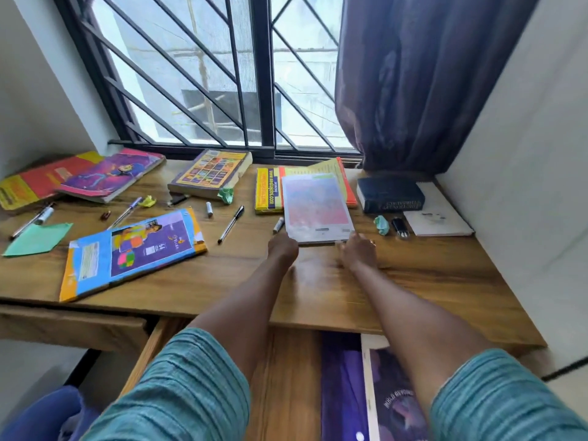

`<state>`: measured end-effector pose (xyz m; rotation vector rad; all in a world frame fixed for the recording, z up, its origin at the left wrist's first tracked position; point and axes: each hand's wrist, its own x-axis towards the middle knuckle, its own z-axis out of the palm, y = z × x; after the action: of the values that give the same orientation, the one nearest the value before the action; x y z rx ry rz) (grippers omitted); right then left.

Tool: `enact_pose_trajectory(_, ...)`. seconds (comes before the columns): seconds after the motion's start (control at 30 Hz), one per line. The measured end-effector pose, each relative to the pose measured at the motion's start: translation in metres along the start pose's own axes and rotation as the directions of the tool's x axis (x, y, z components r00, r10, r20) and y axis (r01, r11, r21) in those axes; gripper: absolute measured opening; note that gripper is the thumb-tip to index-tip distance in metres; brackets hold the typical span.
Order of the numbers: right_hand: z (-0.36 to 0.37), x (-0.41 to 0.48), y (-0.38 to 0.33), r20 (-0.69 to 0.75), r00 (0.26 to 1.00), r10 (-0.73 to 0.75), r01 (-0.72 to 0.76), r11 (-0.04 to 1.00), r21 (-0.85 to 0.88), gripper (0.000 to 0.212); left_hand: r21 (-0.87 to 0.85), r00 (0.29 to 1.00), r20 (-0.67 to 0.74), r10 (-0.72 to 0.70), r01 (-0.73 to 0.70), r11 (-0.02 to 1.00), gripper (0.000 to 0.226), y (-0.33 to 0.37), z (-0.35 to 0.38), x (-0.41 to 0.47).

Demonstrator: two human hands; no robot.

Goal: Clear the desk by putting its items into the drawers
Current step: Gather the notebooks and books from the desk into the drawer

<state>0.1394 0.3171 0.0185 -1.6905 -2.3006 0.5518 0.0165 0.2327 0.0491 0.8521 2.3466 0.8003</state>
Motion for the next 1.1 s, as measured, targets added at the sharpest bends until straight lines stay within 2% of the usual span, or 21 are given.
enact_pose_trajectory(0.1, 0.006, 0.02, -0.009, 0.069, 0.991, 0.118, -0.119, 0.993, 0.01, 0.062, -0.032, 1.0, 0.007, -0.023, 0.024, 0.999, 0.039, -0.003, 0.007, 0.02)
enact_pose_trajectory(0.2, 0.011, 0.032, -0.017, 0.055, 0.981, 0.188, -0.19, 0.98, 0.053, 0.067, -0.045, 1.0, -0.001, -0.009, 0.009, 0.999, 0.04, -0.008, 0.015, 0.027)
enact_pose_trajectory(0.33, 0.006, 0.047, -0.02, -0.002, 0.943, 0.333, -0.315, 0.893, 0.322, 0.057, -0.011, 0.995, -0.065, 0.073, -0.074, 0.997, 0.041, -0.014, 0.02, 0.03)
enact_pose_trajectory(0.47, -0.011, 0.039, -0.029, -0.088, 0.939, 0.333, -0.199, 0.732, 0.652, 0.037, 0.042, 0.989, -0.026, 0.148, -0.147, 0.988, 0.036, -0.016, 0.024, 0.028)
enact_pose_trajectory(0.57, -0.032, 0.028, -0.049, -0.204, 0.952, 0.23, -0.017, 0.703, 0.711, 0.034, 0.048, 0.987, -0.025, 0.161, -0.16, 0.986, 0.04, -0.004, 0.017, 0.018)
enact_pose_trajectory(0.67, -0.064, 0.007, -0.071, -0.351, 0.936, 0.033, 0.189, 0.793, 0.579, 0.031, -0.084, 0.968, -0.099, 0.231, -0.239, 0.967, 0.051, 0.019, -0.001, 0.004)
enact_pose_trajectory(0.73, -0.08, -0.014, -0.077, -0.449, 0.887, -0.109, 0.326, 0.837, 0.44, 0.033, -0.367, 0.959, -0.116, 0.257, -0.282, 0.887, 0.058, 0.037, -0.017, -0.01)
enact_pose_trajectory(0.77, -0.086, -0.027, -0.078, -0.49, 0.851, -0.187, 0.389, 0.853, 0.349, 0.034, -0.569, 0.962, -0.102, 0.253, -0.265, 0.778, 0.054, 0.047, -0.026, -0.019)
enact_pose_trajectory(0.8, -0.088, -0.04, -0.076, -0.53, 0.801, -0.278, 0.455, 0.858, 0.239, 0.035, -0.745, 0.966, -0.083, 0.246, -0.223, 0.628, 0.048, 0.056, -0.032, -0.026)
enact_pose_trajectory(0.83, -0.09, -0.052, -0.073, -0.547, 0.742, -0.388, 0.523, 0.845, 0.111, 0.037, -0.859, 0.965, -0.063, 0.255, -0.182, 0.479, 0.043, 0.063, -0.04, -0.034)
enact_pose_trajectory(0.87, -0.089, -0.063, -0.069, -0.522, 0.681, -0.513, 0.59, 0.807, -0.024, 0.04, -0.916, 0.958, -0.037, 0.286, -0.146, 0.373, 0.042, 0.068, -0.048, -0.04)
enact_pose_trajectory(0.9, -0.087, -0.073, -0.062, -0.489, 0.612, -0.621, 0.643, 0.751, -0.15, 0.042, -0.941, 0.945, -0.004, 0.327, -0.114, 0.318, 0.048, 0.073, -0.055, -0.048)
enact_pose_trajectory(0.97, -0.082, -0.091, -0.048, -0.435, 0.47, -0.768, 0.702, 0.624, -0.343, 0.041, -0.961, 0.935, 0.023, 0.355, -0.077, 0.267, 0.047, 0.073, -0.062, -0.068)
enact_pose_trajectory(1.03, -0.081, -0.111, -0.033, -0.413, 0.388, -0.824, 0.735, 0.547, -0.401, 0.034, -0.978, 0.952, -0.067, 0.298, -0.122, 0.17, 0.032, 0.061, -0.058, -0.087)
enact_pose_trajectory(1.1, -0.081, -0.139, -0.016, -0.324, 0.37, -0.871, 0.8, 0.476, -0.366, 0.045, -0.976, 0.96, -0.121, 0.251, -0.162, 0.148, 0.04, 0.042, -0.049, -0.108)
